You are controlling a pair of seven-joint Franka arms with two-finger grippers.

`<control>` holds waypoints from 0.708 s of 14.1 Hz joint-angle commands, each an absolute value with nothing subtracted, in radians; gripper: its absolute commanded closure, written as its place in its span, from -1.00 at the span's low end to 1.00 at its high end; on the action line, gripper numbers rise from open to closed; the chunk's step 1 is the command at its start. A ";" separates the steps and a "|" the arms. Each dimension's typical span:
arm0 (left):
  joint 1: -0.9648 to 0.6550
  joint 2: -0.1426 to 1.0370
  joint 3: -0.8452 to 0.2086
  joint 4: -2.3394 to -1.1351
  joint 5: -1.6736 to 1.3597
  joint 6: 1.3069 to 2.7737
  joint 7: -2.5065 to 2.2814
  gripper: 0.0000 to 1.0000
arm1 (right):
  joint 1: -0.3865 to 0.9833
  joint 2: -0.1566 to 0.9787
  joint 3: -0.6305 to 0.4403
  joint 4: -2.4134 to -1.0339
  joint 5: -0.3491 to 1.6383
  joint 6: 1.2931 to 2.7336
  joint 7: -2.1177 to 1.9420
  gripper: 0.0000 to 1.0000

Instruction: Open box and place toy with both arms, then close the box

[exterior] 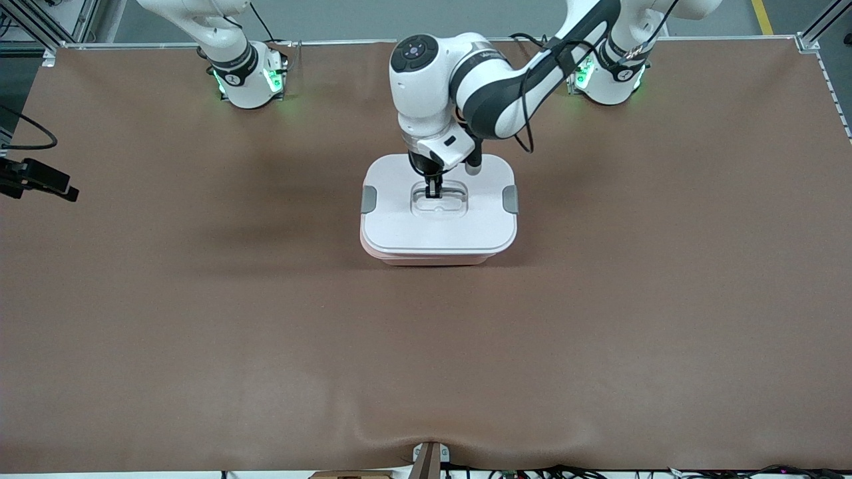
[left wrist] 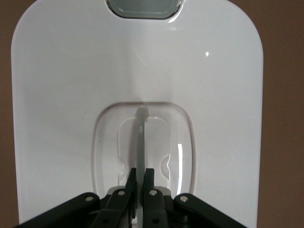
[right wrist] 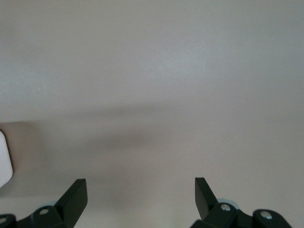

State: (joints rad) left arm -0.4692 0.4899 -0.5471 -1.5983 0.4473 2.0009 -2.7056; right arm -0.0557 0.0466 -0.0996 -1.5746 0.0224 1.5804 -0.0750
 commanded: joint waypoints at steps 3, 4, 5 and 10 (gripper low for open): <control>-0.491 0.522 -0.543 -1.582 0.480 2.008 -2.772 1.00 | -0.058 0.026 -0.092 -1.580 0.021 1.572 -0.064 -1.00; -0.494 0.531 -0.542 -1.571 0.486 2.008 -2.775 1.00 | -0.057 0.026 -0.094 -1.582 0.021 1.572 -0.087 -1.00; -0.500 0.537 -0.541 -1.563 0.501 2.008 -2.783 1.00 | -0.058 0.028 -0.094 -1.580 0.021 1.575 -0.097 -1.00; -0.499 0.557 -0.540 -1.546 0.531 2.008 -2.784 1.00 | -0.064 0.028 -0.094 -1.582 0.021 1.572 -0.101 -1.00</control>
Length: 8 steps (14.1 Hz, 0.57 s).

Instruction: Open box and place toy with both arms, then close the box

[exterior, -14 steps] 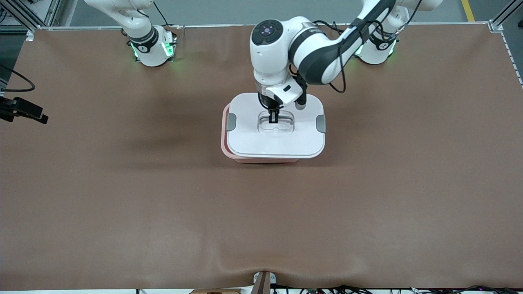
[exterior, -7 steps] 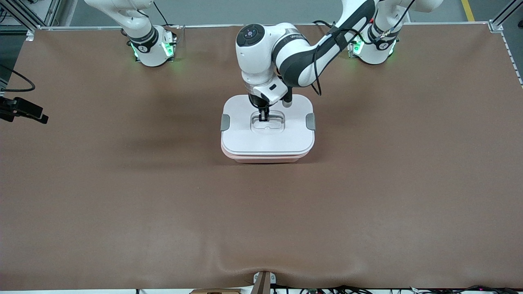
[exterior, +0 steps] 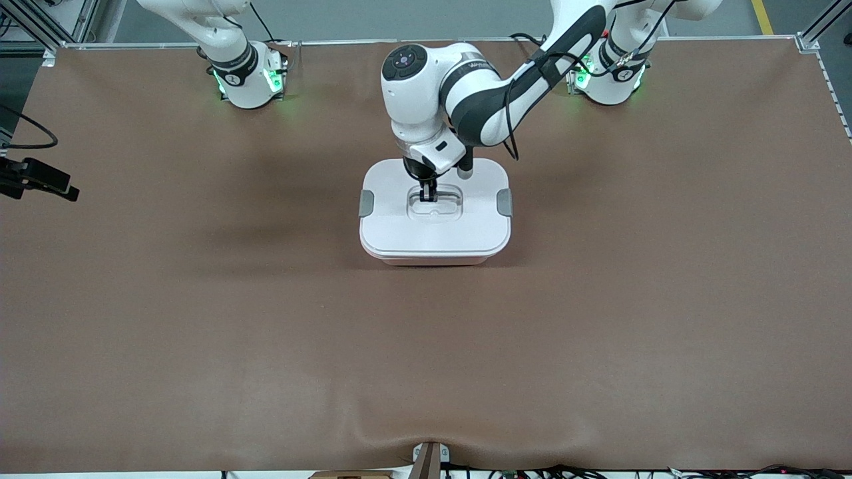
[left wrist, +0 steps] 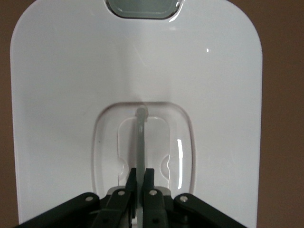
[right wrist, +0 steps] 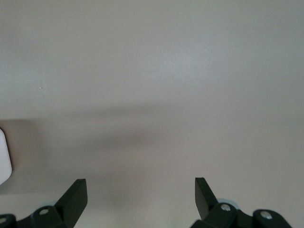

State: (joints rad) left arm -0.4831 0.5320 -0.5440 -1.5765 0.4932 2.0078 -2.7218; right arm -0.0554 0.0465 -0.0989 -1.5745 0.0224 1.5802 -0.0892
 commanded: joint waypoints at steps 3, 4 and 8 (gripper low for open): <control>-0.500 0.566 -0.540 -1.546 0.534 2.010 -2.789 1.00 | -0.066 0.028 -0.094 -1.582 0.021 1.569 -0.101 -1.00; -0.500 0.566 -0.540 -1.545 0.531 2.010 -2.789 1.00 | -0.067 0.028 -0.094 -1.582 0.021 1.566 -0.101 -1.00; -0.500 0.571 -0.540 -1.532 0.528 2.011 -2.799 1.00 | -0.066 0.029 -0.094 -1.583 0.021 1.566 -0.101 -1.00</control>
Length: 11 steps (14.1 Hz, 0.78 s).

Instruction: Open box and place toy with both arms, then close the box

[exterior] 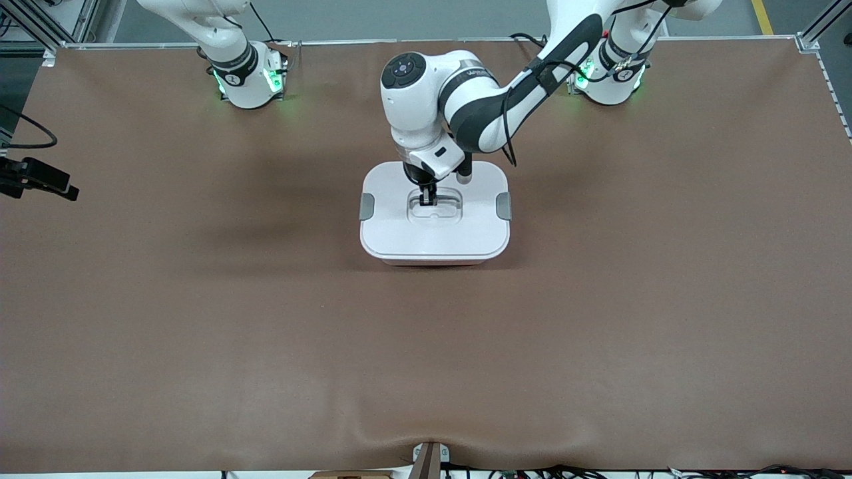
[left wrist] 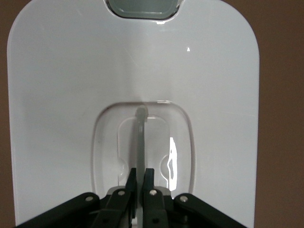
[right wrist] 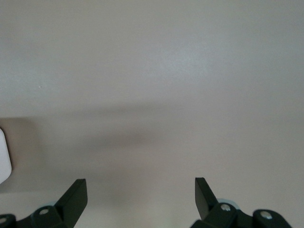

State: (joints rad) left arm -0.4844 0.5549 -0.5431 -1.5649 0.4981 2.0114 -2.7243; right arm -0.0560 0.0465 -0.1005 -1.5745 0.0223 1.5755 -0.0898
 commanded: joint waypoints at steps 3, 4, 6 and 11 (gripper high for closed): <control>-0.500 0.574 -0.540 -1.522 0.534 2.011 -2.807 1.00 | -0.067 0.029 -0.095 -1.583 0.021 1.566 -0.104 -1.00; -0.500 0.574 -0.540 -1.522 0.535 2.011 -2.807 1.00 | -0.072 0.031 -0.097 -1.583 0.021 1.563 -0.115 -1.00; -0.500 0.574 -0.540 -1.523 0.534 2.011 -2.807 1.00 | -0.081 0.034 -0.098 -1.583 0.021 1.565 -0.133 -1.00; -0.500 0.575 -0.540 -1.528 0.531 2.011 -2.807 1.00 | -0.075 0.034 -0.097 -1.583 0.021 1.571 -0.130 -1.00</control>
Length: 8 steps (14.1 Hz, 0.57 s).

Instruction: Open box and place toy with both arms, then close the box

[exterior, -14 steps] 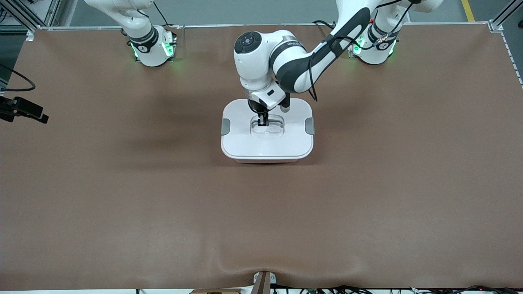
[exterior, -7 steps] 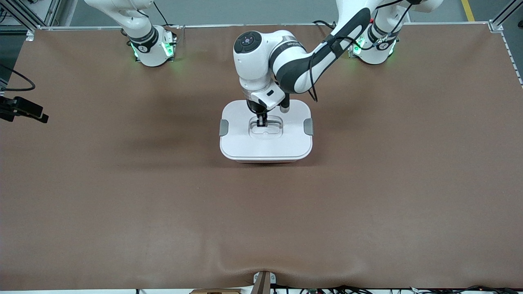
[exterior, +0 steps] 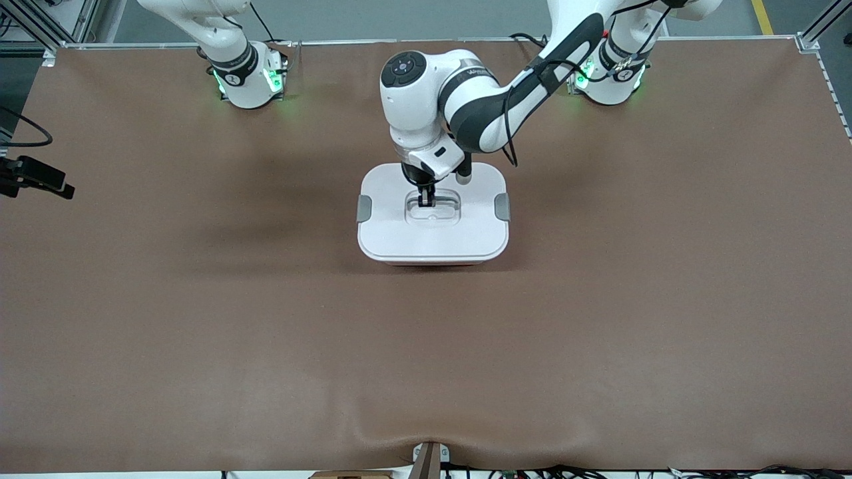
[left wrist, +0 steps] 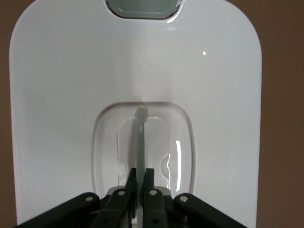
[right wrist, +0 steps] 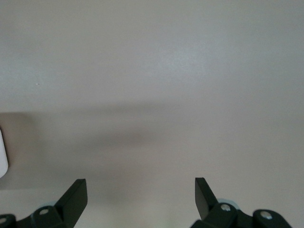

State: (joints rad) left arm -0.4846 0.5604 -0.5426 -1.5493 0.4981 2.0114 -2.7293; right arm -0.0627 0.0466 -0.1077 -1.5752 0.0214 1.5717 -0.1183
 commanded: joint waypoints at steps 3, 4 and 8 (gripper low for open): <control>-0.502 0.583 -0.540 -1.529 0.531 2.011 -2.807 1.00 | -0.069 0.032 -0.094 -1.582 0.020 1.572 -0.120 -1.00; -0.500 0.583 -0.540 -1.531 0.532 2.010 -2.806 1.00 | -0.063 0.032 -0.092 -1.582 0.018 1.574 -0.106 -1.00; -0.500 0.581 -0.541 -1.534 0.532 2.002 -2.801 1.00 | -0.055 0.032 -0.091 -1.585 0.014 1.578 -0.074 -1.00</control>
State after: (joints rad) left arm -0.4862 0.5727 -0.5425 -1.5493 0.4981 2.0113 -2.7293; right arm -0.0582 0.0466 -0.0965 -1.5752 0.0211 1.5748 -0.1060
